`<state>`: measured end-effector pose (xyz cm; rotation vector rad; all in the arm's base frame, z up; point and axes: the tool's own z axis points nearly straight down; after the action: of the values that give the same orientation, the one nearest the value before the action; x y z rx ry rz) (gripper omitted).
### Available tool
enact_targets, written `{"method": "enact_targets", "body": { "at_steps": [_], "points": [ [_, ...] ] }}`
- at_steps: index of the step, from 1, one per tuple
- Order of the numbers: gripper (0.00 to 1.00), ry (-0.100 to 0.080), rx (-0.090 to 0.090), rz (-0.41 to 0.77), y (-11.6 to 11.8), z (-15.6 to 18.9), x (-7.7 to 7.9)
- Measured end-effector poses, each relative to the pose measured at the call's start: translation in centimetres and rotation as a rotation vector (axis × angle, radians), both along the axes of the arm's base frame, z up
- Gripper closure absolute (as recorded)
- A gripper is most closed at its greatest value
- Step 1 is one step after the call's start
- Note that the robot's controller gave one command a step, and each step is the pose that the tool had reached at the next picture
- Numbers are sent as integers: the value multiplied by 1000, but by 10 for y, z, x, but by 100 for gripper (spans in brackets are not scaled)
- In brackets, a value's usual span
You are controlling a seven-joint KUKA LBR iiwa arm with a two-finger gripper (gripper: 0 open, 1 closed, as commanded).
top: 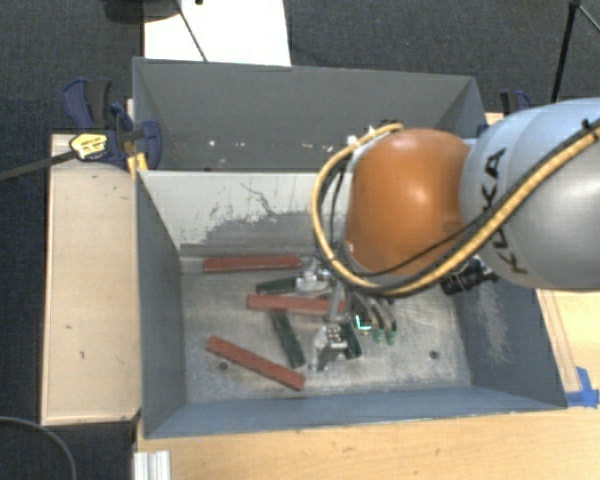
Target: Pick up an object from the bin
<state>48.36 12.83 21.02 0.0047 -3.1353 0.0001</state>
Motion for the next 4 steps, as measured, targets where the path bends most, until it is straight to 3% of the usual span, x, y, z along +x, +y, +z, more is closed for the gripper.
{"method": "enact_targets", "body": {
  "at_steps": [1, 2, 3, 4],
  "points": [
    [0, -8, 1, -4, -1, 4, 2],
    [0, -15, 3, -8, -30, -28, 60],
    [100, -18, 3, 78, -30, -136, 70],
    [100, -18, 3, 77, -30, -136, 70]
  ]
}}
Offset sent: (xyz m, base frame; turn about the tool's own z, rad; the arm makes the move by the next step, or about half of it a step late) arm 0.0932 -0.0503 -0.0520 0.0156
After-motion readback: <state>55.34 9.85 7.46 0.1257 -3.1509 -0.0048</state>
